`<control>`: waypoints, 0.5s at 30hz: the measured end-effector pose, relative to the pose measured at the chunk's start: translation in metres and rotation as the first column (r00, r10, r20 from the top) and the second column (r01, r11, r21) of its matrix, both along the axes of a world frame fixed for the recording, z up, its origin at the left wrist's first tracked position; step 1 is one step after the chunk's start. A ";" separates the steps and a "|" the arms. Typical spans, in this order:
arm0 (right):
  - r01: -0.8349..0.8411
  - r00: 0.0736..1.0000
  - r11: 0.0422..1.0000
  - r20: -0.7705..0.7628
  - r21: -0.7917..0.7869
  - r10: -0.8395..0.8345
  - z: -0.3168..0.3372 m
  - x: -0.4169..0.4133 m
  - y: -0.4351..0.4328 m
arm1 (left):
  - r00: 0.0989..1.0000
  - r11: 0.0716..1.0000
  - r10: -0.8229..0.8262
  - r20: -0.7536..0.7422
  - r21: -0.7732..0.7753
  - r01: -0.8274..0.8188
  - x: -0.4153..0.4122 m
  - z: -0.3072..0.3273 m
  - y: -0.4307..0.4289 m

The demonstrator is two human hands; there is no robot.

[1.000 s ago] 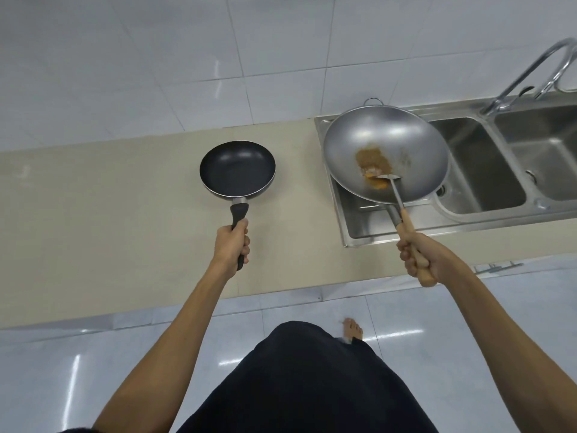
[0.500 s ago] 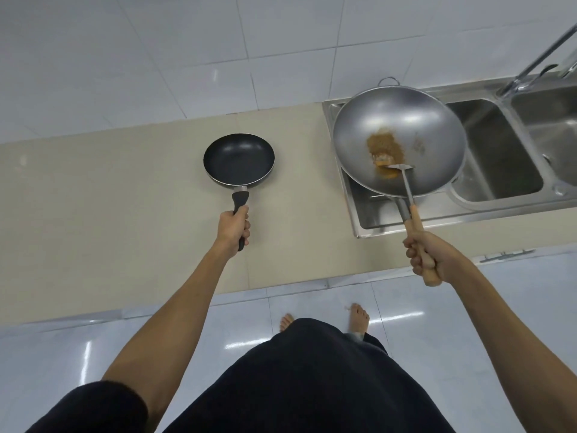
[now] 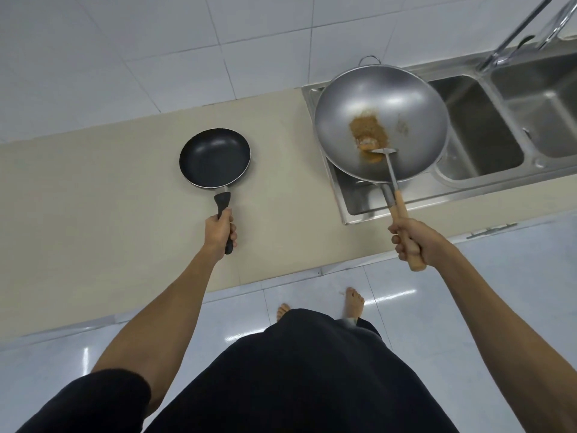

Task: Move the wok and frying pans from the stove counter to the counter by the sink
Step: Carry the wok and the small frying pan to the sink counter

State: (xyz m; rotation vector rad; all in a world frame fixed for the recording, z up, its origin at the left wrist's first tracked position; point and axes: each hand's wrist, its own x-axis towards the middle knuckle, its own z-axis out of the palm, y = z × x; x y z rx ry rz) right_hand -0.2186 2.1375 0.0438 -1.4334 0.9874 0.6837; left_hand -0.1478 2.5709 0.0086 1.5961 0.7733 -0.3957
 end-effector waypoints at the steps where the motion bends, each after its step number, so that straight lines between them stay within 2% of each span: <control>1: -0.007 1.000 1.000 0.006 -0.012 0.007 -0.001 -0.001 0.000 | 1.000 1.000 -0.008 -0.013 -0.001 0.008 -0.001 -0.001 0.001; 8: -0.045 0.997 0.993 0.060 -0.111 0.052 -0.011 -0.012 0.003 | 0.998 0.999 -0.052 -0.018 0.000 0.052 -0.008 -0.005 0.002; 15: -0.149 0.983 0.929 0.053 -0.339 0.177 -0.021 -0.019 0.007 | 0.995 0.993 -0.099 -0.016 0.064 0.100 -0.013 -0.001 0.002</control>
